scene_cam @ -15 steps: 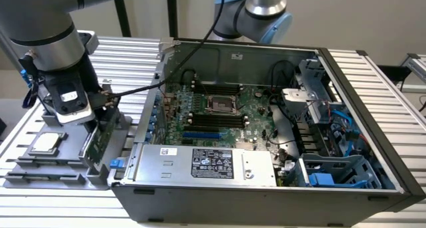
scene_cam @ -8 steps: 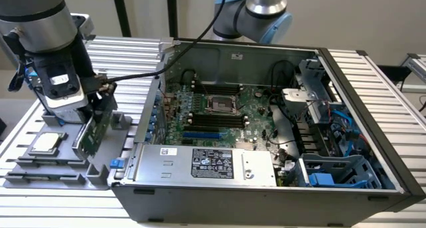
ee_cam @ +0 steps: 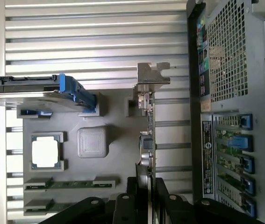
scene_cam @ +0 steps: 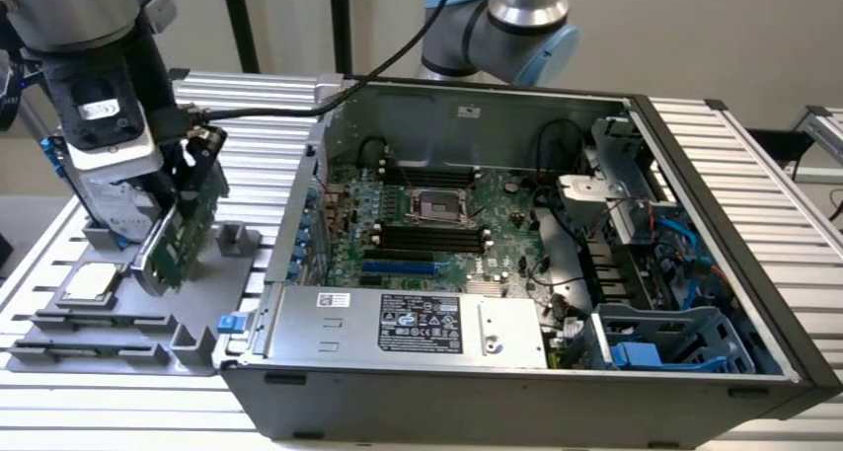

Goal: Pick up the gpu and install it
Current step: 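Pick up the gpu and move the gpu toward the slot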

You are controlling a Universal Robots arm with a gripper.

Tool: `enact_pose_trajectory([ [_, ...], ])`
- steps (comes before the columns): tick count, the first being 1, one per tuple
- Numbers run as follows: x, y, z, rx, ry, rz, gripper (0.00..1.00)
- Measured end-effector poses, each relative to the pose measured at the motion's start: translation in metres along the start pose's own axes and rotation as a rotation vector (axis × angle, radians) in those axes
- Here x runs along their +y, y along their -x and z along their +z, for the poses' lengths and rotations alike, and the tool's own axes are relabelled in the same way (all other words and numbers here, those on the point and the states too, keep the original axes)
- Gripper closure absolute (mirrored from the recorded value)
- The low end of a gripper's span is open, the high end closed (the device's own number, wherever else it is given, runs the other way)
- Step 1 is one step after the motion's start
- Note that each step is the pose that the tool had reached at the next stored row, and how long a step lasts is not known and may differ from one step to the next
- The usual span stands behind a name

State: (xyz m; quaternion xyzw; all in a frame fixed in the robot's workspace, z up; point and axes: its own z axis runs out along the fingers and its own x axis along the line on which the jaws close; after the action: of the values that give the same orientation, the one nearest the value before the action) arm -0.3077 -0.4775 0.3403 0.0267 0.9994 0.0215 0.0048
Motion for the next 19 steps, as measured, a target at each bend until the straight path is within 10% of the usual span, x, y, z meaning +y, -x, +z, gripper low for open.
enact_pose_trajectory([
  [19,0.0059,0.043,-0.0849,0.0069,0.0127,-0.042,0.73],
])
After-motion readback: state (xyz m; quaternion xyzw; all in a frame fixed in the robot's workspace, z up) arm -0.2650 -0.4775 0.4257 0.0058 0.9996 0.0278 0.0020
